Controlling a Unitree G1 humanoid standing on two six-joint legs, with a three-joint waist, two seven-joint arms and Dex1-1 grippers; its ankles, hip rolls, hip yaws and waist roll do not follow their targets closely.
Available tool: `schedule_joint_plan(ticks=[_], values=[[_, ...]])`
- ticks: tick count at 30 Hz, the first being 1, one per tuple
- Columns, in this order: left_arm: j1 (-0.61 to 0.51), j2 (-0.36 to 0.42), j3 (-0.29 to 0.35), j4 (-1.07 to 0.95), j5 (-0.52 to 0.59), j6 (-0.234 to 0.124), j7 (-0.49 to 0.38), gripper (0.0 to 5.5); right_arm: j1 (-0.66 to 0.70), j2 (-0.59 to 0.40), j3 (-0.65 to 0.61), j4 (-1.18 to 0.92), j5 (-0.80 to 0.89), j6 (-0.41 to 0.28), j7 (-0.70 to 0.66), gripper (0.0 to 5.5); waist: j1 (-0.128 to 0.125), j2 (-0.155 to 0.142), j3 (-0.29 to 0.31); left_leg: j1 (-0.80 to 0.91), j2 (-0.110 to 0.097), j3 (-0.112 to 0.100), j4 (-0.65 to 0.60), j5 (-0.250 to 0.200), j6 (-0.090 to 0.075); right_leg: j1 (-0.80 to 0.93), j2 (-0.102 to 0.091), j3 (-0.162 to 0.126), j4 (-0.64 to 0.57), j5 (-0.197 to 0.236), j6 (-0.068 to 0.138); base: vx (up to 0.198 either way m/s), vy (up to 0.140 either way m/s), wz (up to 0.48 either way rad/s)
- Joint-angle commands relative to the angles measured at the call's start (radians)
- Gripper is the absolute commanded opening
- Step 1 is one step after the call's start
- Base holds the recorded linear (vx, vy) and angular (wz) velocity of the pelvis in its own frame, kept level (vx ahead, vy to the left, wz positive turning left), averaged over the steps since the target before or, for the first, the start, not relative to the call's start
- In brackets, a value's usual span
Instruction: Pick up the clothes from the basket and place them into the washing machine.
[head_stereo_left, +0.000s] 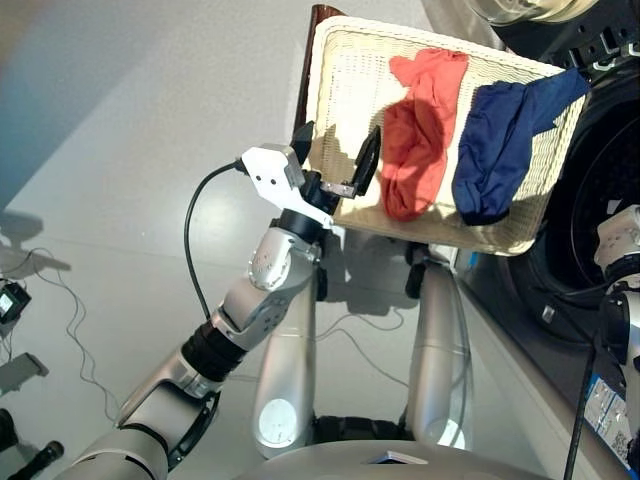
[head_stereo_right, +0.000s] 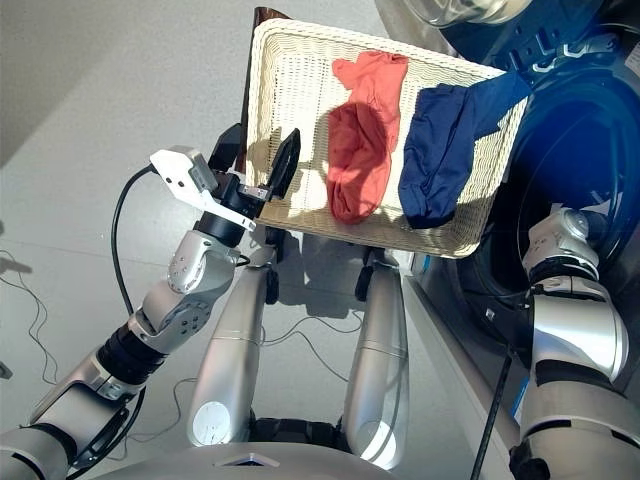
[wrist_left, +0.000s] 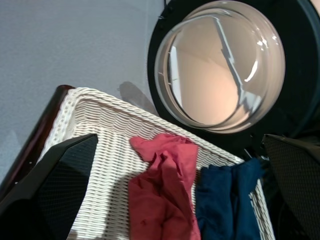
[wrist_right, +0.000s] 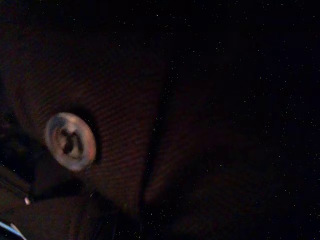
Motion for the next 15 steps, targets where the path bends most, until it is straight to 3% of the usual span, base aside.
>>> schedule_joint_plan(ticks=[1,2,3,8,15], values=[[0.005,0.011,0.046,-0.115,0.033,-0.064,-0.001,5.5,0.011,-0.136,0.02,-0.031,-0.003,-0.087,-0.036,0.52,-0.018,0.002,-0.015,0.002,0.01,0.041,0.115,-0.103,-0.001,0.061,0.02,0.033,-0.009,0.005,0.05,0.0,0.0,0.0],[0.004,0.012,0.045,-0.114,0.033,-0.066,0.0,5.5,0.014,-0.136,0.023,-0.037,-0.007,-0.091,-0.039,2.16,-0.018,0.0,-0.015,0.004,0.011,0.042,0.112,-0.103,0.0,0.062,0.021,0.034,-0.012,0.004,0.05,0.0,0.0,0.0],[0.0,0.01,0.045,-0.113,0.033,-0.068,0.003,5.5,0.013,-0.132,0.026,-0.047,-0.012,-0.095,-0.037,5.5,-0.02,0.0,-0.015,0.006,0.011,0.042,0.104,-0.098,0.0,0.062,0.022,0.034,-0.019,0.009,0.05,0.0,0.0,0.0],[-0.003,0.009,0.041,-0.115,0.035,-0.071,0.003,5.5,0.019,-0.115,0.037,-0.075,-0.035,-0.102,-0.036,5.5,-0.022,0.0,-0.015,0.019,0.012,0.048,0.095,-0.099,0.002,0.073,0.023,0.033,-0.027,0.008,0.051,0.0,0.0,0.0],[-0.006,0.002,0.061,-0.118,0.055,-0.08,0.005,5.5,0.082,0.02,0.077,-0.242,-0.127,-0.14,-0.018,5.5,-0.032,-0.008,-0.015,0.047,0.013,0.055,0.066,-0.088,0.004,0.098,0.029,0.034,-0.057,0.018,0.048,0.0,0.0,0.0]])
